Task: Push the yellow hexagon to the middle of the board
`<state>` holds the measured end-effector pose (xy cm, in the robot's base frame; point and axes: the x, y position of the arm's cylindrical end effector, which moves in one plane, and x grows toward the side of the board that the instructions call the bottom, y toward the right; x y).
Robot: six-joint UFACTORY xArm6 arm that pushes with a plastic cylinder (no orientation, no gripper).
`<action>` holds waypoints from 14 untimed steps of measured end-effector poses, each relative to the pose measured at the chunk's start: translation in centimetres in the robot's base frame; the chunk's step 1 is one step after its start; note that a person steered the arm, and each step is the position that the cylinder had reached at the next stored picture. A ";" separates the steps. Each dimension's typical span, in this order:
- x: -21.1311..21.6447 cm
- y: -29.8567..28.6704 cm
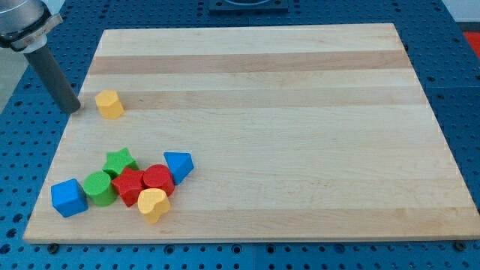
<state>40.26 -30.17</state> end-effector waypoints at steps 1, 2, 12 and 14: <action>0.0 0.1; 0.0 1.5; -3.2 17.0; -3.7 17.7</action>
<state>36.58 -12.52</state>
